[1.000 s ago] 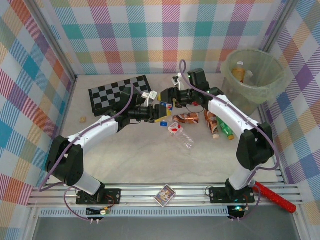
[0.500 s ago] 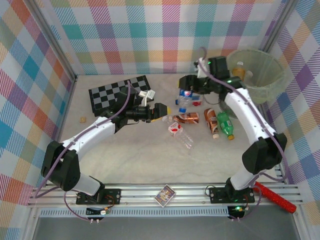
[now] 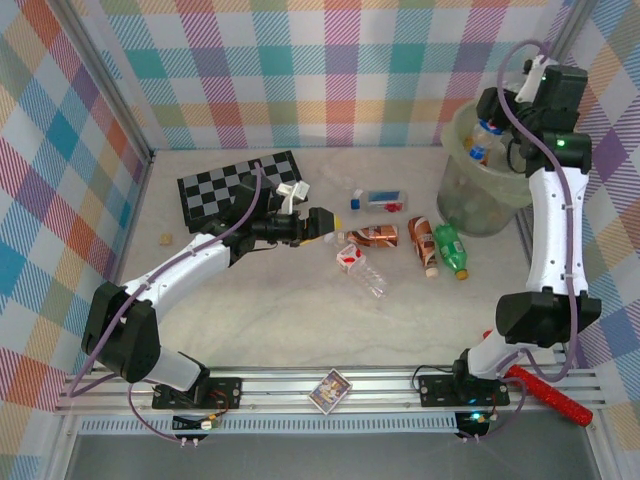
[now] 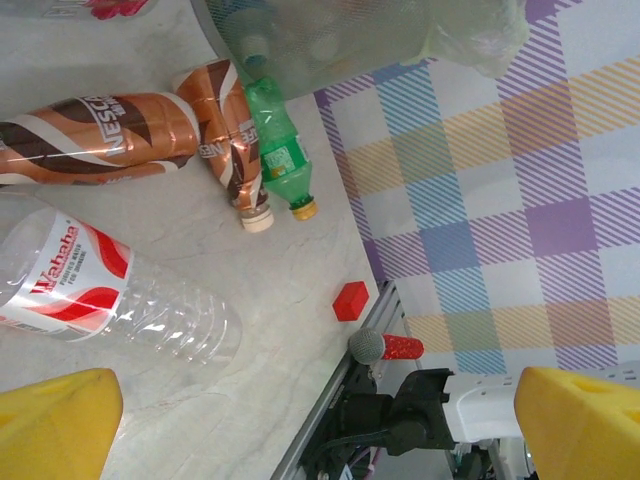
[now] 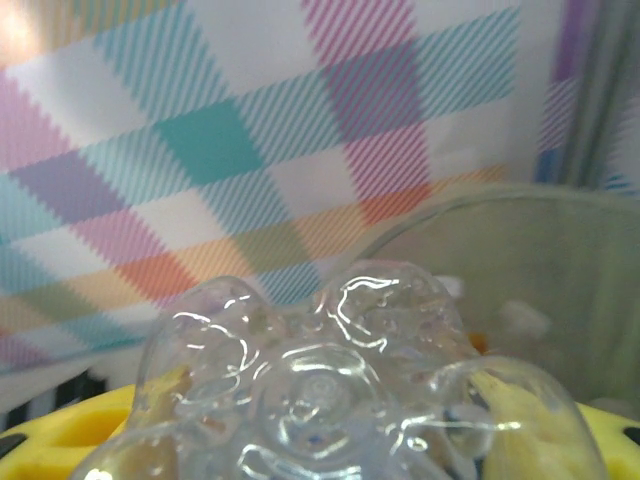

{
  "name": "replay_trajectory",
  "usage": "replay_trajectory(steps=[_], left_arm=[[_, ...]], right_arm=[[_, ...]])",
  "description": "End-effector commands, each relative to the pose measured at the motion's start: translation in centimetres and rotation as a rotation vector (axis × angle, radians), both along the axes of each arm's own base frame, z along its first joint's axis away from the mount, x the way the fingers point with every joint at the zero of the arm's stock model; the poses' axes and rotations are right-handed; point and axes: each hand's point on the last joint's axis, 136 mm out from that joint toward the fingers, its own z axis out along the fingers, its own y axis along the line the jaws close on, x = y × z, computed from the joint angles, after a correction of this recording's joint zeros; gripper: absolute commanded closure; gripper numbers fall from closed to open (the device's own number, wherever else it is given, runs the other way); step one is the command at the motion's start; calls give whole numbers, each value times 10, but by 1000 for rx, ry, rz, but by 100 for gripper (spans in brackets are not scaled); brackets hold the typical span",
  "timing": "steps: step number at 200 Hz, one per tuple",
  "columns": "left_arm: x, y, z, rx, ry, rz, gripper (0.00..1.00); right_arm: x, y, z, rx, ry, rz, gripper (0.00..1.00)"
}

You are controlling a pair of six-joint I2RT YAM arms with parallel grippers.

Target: Put the plastic bottles in the bin

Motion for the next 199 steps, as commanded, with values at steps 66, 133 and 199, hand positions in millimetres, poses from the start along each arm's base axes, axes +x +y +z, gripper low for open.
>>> replay_trajectory(steps=[66, 133, 199], left_arm=[[-6, 8, 1, 33, -29, 24, 0], [-9, 9, -7, 69, -9, 8, 0], [-7, 11, -17, 124, 7, 4, 0]], right_arm=[[63, -37, -41, 41, 98, -70, 47], [69, -1, -108, 274, 314, 32, 36], [66, 7, -144, 299, 474, 29, 16]])
